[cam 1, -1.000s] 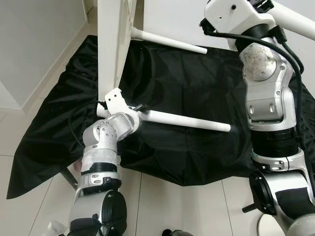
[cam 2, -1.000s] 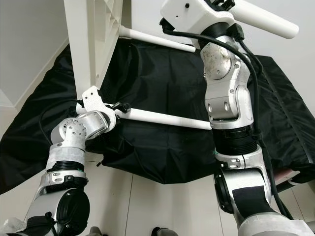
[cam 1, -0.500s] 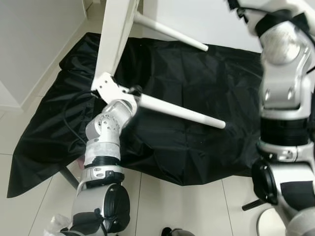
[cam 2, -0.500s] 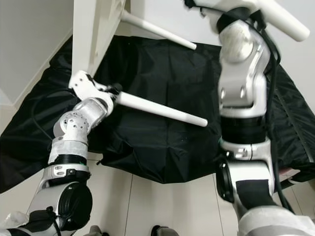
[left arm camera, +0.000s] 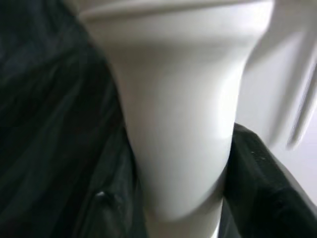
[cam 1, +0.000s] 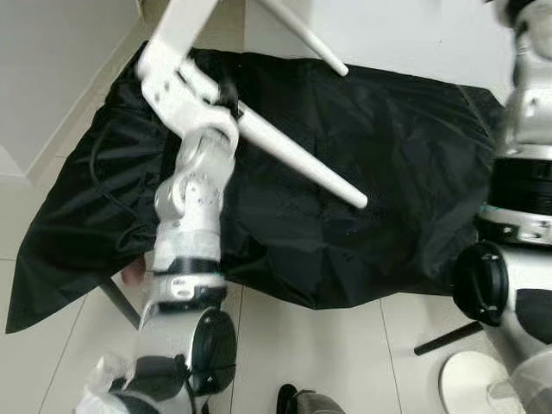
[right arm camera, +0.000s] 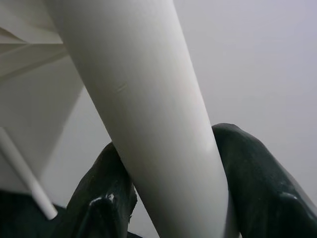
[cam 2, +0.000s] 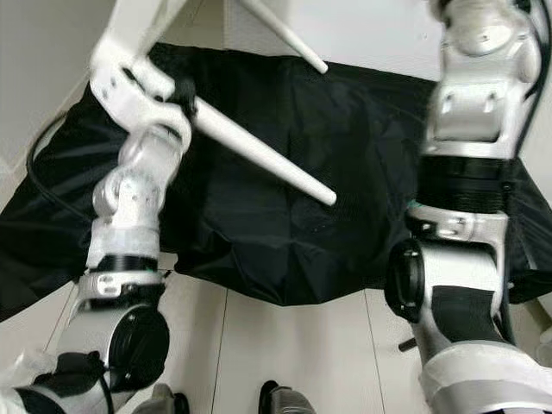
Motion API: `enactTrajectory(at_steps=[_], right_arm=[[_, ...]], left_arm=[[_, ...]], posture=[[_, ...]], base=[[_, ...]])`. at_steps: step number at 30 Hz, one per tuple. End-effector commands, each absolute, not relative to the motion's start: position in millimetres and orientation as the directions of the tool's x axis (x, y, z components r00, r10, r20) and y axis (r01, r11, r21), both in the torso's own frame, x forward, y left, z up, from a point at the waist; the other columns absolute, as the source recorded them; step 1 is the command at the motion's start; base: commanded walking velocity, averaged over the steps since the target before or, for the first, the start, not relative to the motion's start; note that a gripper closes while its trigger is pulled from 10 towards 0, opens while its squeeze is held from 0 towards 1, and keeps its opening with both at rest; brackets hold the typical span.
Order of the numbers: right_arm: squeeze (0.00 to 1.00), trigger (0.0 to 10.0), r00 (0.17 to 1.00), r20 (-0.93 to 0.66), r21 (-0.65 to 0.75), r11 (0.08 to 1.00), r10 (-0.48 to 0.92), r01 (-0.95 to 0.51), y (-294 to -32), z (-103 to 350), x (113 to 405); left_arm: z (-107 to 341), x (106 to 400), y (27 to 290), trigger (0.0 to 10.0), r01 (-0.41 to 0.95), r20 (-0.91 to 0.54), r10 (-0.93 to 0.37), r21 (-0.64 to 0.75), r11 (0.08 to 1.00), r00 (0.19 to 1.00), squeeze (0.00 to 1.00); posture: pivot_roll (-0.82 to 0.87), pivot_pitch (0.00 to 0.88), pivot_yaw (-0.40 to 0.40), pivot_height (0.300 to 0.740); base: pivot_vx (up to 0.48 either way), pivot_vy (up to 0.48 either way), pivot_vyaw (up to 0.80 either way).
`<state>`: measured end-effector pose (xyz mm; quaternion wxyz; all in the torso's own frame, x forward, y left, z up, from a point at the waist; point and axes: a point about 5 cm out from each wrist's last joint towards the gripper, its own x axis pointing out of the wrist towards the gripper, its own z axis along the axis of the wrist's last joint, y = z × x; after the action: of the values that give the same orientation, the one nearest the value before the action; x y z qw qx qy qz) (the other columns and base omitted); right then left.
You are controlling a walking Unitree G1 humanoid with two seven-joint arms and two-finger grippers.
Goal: Building children table
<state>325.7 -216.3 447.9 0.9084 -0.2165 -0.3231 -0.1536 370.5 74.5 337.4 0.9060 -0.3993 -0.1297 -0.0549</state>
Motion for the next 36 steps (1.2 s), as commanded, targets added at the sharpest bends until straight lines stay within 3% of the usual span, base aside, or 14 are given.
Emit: enactTrajectory(at_steps=[1,7,8,10,12,13,14,20,22,23,25,26,27,36], right_arm=[[0.00,0.0,0.646,0.756,-0.155,0.929,-0.107,0.335,-207,468,309],[0.00,0.0,0.616,0.734,-0.034,0.891,-0.285,0.452,-241,434,306],[0.00,0.0,0.662,0.667,-0.007,0.886,-0.342,0.464,-252,399,314],[0.00,0.0,0.662,0.667,-0.007,0.886,-0.342,0.464,-252,399,314],[0.00,0.0,0.749,0.508,0.066,0.886,-0.426,0.459,-267,314,327],[0.00,0.0,0.749,0.508,0.066,0.886,-0.426,0.459,-267,314,327],[0.00,0.0,0.784,0.402,0.098,0.874,-0.472,0.476,-272,270,330],[0.00,0.0,0.818,0.303,0.140,0.872,-0.490,0.470,-272,218,329],[0.00,0.0,0.829,0.233,0.265,0.854,-0.508,0.448,-269,187,324],[0.00,10.0,0.841,0.218,0.298,0.854,-0.496,0.426,-266,179,323],[0.00,10.0,0.847,0.217,0.317,0.856,-0.486,0.410,-263,176,323],[0.27,10.0,0.847,0.227,0.308,0.860,-0.481,0.406,-262,177,324],[1.00,10.0,0.841,0.247,0.307,0.862,-0.481,0.403,-261,179,323],[1.00,10.0,0.830,0.296,0.309,0.870,-0.473,0.385,-261,183,322]], left_arm=[[409,340,28,0.0,0.665,0.655,-0.288,-0.445,0.600,0.698,0.00],[436,326,26,0.0,0.713,0.747,-0.293,-0.326,0.621,0.597,0.00],[440,320,22,0.0,0.726,0.756,-0.312,-0.298,0.619,0.576,0.00],[440,320,22,0.0,0.726,0.756,-0.312,-0.298,0.619,0.576,0.00],[443,306,10,0.0,0.742,0.774,-0.359,-0.205,0.638,0.522,0.00],[443,306,10,0.0,0.742,0.774,-0.359,-0.205,0.638,0.522,0.00],[444,299,3,0.0,0.746,0.782,-0.383,-0.152,0.649,0.492,0.00],[440,294,-9,0.0,0.755,0.774,-0.421,-0.110,0.646,0.474,0.00],[431,295,-20,0.0,0.764,0.733,-0.467,-0.111,0.635,0.494,0.00],[425,298,-25,10.0,0.764,0.699,-0.500,-0.101,0.638,0.511,0.00],[421,300,-28,10.0,0.762,0.676,-0.520,-0.095,0.640,0.521,0.00],[416,302,-29,10.0,0.761,0.664,-0.530,-0.091,0.643,0.527,0.15],[413,302,-29,10.0,0.766,0.655,-0.540,-0.094,0.636,0.529,1.00],[401,305,-29,10.0,0.747,0.622,-0.552,-0.080,0.660,0.555,1.00]], posture=[[-0.07,0.100,-0.049,0.740],[-0.06,0.101,-0.053,0.740],[-0.04,0.108,-0.051,0.740],[-0.04,0.108,-0.051,0.740],[-0.03,0.113,-0.041,0.740],[-0.03,0.113,-0.041,0.740],[-0.04,0.113,-0.034,0.740],[-0.03,0.122,-0.040,0.740],[-0.01,0.133,-0.032,0.740],[-0.01,0.131,-0.026,0.740],[-0.01,0.131,-0.026,0.740],[-0.01,0.133,-0.023,0.740],[-0.01,0.134,-0.022,0.740],[0.00,0.136,-0.014,0.740]], base=[[0.000,0.000,0.00],[0.000,0.000,0.00],[0.000,0.000,0.00],[0.000,0.000,0.00],[0.000,0.000,0.00],[0.000,0.000,0.00],[0.000,0.000,0.00],[0.000,0.000,0.00],[0.000,0.000,0.00],[0.000,0.000,0.00],[0.000,0.000,0.00],[0.000,0.000,0.00],[0.000,0.000,0.00],[0.000,0.000,0.00]])
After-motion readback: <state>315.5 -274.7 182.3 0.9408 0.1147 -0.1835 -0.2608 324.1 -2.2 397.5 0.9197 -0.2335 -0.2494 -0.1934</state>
